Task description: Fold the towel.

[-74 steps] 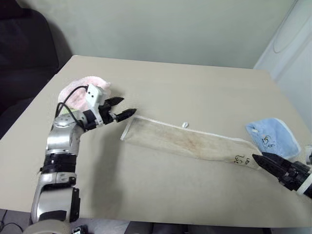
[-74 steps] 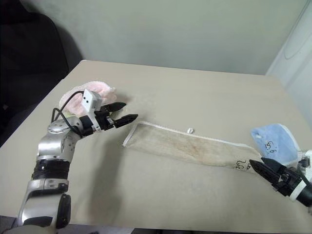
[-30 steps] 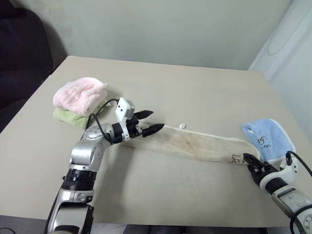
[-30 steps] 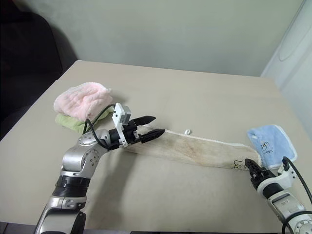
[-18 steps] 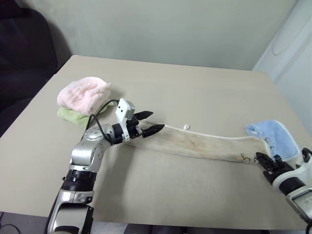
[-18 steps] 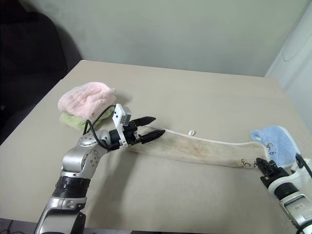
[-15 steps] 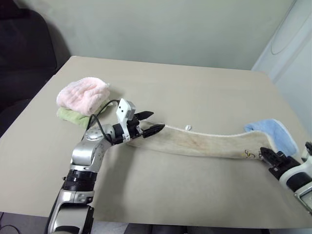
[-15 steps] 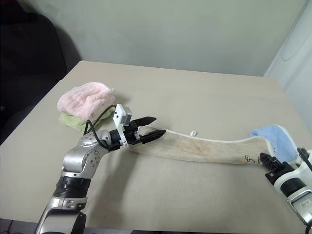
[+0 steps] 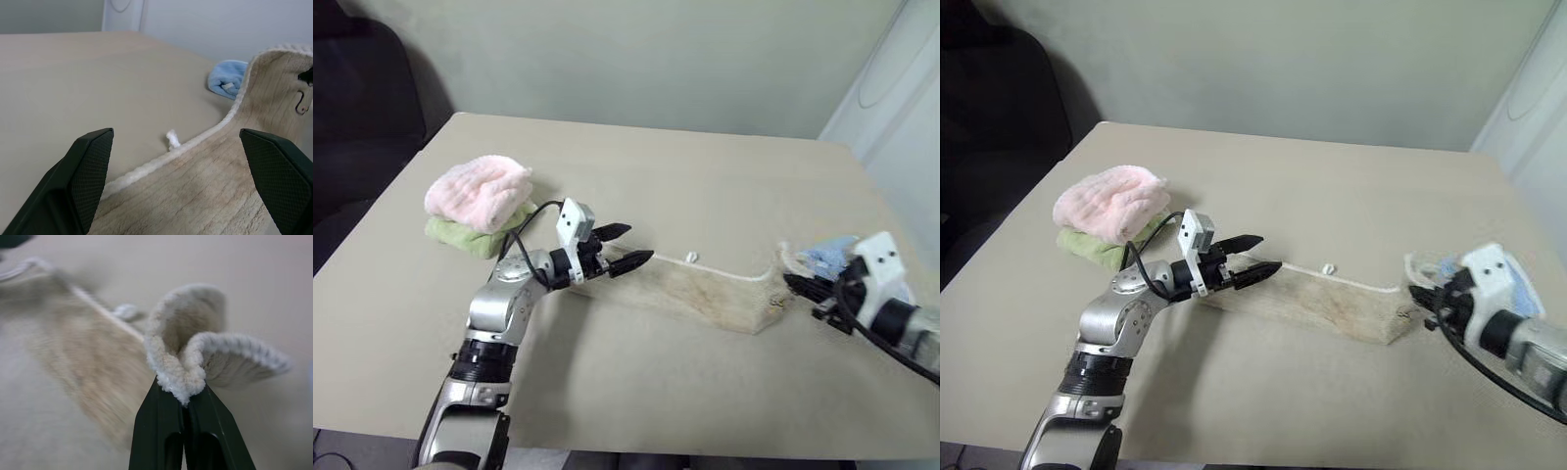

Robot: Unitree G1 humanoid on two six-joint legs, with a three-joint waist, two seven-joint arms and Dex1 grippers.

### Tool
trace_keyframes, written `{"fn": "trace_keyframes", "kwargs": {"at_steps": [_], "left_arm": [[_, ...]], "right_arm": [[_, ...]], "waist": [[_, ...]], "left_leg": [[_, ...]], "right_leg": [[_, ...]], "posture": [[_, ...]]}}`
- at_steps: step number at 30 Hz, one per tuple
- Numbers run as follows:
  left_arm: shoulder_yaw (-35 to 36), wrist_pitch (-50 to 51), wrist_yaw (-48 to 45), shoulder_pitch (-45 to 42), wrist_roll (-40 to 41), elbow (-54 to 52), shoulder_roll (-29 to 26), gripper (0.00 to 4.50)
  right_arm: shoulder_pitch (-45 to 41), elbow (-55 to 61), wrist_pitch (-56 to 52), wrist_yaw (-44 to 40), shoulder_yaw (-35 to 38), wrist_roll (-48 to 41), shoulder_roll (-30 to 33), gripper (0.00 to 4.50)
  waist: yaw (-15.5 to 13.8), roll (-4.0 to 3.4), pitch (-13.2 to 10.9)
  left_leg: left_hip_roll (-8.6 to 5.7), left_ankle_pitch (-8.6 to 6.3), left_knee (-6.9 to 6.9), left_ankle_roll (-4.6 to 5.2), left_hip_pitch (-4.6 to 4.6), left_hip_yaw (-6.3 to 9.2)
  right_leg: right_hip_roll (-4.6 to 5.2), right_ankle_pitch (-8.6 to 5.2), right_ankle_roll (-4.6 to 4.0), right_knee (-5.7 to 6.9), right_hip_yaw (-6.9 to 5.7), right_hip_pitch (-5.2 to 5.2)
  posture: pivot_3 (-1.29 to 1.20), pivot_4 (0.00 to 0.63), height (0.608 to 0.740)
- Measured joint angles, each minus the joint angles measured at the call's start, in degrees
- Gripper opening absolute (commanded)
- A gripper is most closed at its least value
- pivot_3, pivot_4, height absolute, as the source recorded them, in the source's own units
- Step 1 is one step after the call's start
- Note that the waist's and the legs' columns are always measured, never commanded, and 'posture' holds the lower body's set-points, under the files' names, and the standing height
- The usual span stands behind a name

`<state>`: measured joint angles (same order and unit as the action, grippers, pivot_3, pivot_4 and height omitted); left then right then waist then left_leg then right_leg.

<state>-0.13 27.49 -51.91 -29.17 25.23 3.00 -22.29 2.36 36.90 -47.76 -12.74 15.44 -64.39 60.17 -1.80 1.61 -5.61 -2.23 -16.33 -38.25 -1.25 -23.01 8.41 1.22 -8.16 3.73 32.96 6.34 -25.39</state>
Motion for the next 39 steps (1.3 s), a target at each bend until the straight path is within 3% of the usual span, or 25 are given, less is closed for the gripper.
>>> {"fn": "trace_keyframes", "kwargs": {"at_steps": [3, 6, 10, 16, 22, 32, 39], "left_arm": [[-0.03, -0.07, 0.2, -0.14, -0.02, 0.06, 0.34, 4.5], [0.21, -0.13, 0.96, -0.19, 0.01, 0.04, 0.66, 4.5], [0.52, -0.14, 1.51, 0.46, 0.16, -0.13, 0.79, 4.5], [1.24, -0.13, 2.24, 1.15, 0.53, -0.75, 0.65, 4.5], [1.37, -0.1, 2.26, 1.14, 0.56, -0.78, 0.5, 4.5], [1.26, -0.11, 2.04, 0.62, 0.54, -0.69, 0.69, 4.5], [1.26, -0.11, 1.95, 0.55, 0.55, -0.66, 0.7, 4.5]], "right_arm": [[-7.61, -0.19, -3.42, -0.18, -7.71, 0.95, -2.33, 0.05], [-14.45, -2.44, -7.12, 0.07, -14.47, 1.12, -8.76, 0.05], [-18.52, -7.0, -10.24, 1.08, -19.11, 3.51, -15.46, 0.05], [-20.06, -11.95, -12.64, 1.39, -22.84, 9.22, -22.27, 0.05], [-20.67, -13.9, -13.6, 1.09, -22.95, 13.06, -24.9, 0.05], [-19.62, -11.65, -15.32, -1.56, -19.41, 11.7, -28.2, 3.31], [-19.45, -7.04, -15.37, -3.27, -10.09, 7.8, -24.93, 3.31]], "waist": [[-0.03, 0.0, -0.01], [-0.03, -0.01, -0.02], [-0.13, -0.01, -0.02], [-0.14, -0.02, -0.02], [-0.16, -0.02, -0.02], [-0.16, -0.03, -0.03], [-0.18, -0.04, -0.03]], "left_leg": [[0.01, 0.2, 0.01, 0.18, 0.04, 0.04], [0.0, 0.33, 0.0, 0.29, 0.07, 0.04], [0.0, 0.45, -0.02, 0.48, 0.07, 0.07], [0.01, 0.43, 0.01, 0.47, 0.07, 0.12], [0.0, 0.23, 0.01, 0.06, 0.06, 0.12], [-0.01, 0.24, 0.01, -0.03, 0.04, 0.12], [-0.02, 0.21, 0.02, -0.1, 0.02, 0.12]], "right_leg": [[-0.02, 0.06, 0.06, 0.03, -0.01, 0.03], [-0.02, 0.14, 0.1, 0.02, 0.0, 0.06], [0.0, 0.28, -0.09, 0.0, 0.0, 0.07], [0.0, 0.59, -0.56, -0.02, -0.04, 0.03], [0.01, 0.63, -0.62, -0.02, -0.05, 0.03], [0.01, 0.63, -0.66, -0.02, -0.05, 0.01], [0.01, 0.58, -0.74, -0.02, -0.05, 0.01]], "posture": [[0.0, 0.15, 0.74], [0.0, 0.15, 0.74], [0.0, 0.15, 0.74], [0.0, 0.15, 0.74], [0.0, 0.15, 0.74], [0.0, 0.15, 0.74], [0.0, 0.15, 0.74]]}}
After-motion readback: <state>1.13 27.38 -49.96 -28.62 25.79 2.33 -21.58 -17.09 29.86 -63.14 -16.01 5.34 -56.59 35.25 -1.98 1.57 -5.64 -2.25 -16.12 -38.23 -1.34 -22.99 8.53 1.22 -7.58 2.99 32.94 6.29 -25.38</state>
